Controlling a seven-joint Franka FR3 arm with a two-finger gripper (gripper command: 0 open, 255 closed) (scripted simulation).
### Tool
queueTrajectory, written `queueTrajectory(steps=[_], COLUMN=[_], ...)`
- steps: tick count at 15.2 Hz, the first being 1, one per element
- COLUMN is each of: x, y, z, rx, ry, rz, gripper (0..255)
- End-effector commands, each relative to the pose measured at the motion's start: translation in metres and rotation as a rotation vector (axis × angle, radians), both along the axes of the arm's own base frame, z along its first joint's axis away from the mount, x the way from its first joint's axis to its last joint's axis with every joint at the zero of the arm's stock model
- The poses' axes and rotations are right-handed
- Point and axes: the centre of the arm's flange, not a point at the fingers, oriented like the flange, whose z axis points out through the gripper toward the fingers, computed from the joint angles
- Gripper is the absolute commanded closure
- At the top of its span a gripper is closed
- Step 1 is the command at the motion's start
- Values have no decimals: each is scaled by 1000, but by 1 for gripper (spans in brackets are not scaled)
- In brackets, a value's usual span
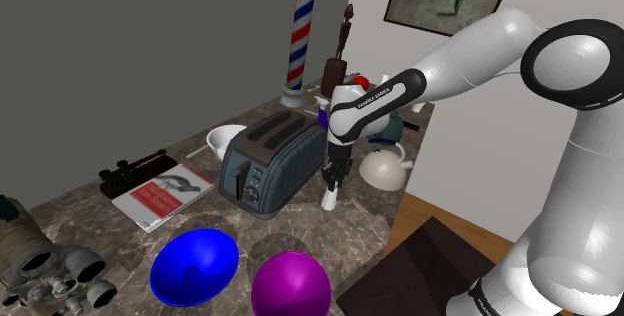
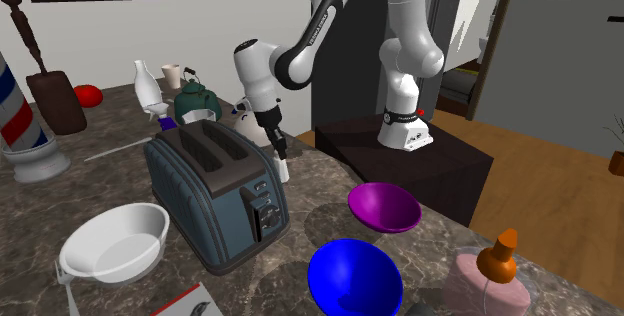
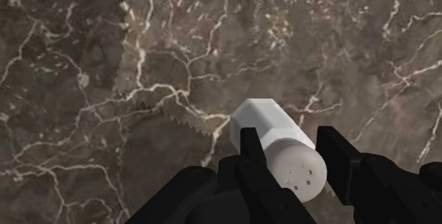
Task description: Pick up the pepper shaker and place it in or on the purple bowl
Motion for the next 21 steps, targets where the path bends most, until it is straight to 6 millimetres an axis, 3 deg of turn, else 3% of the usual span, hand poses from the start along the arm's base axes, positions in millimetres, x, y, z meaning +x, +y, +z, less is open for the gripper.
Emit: queueTrajectory(steps=[1,21], x=[-1,-1], y=[0,0], z=[3,108], rx=[0,0], ry=[5,5], rz=[0,0], gripper=[255,255])
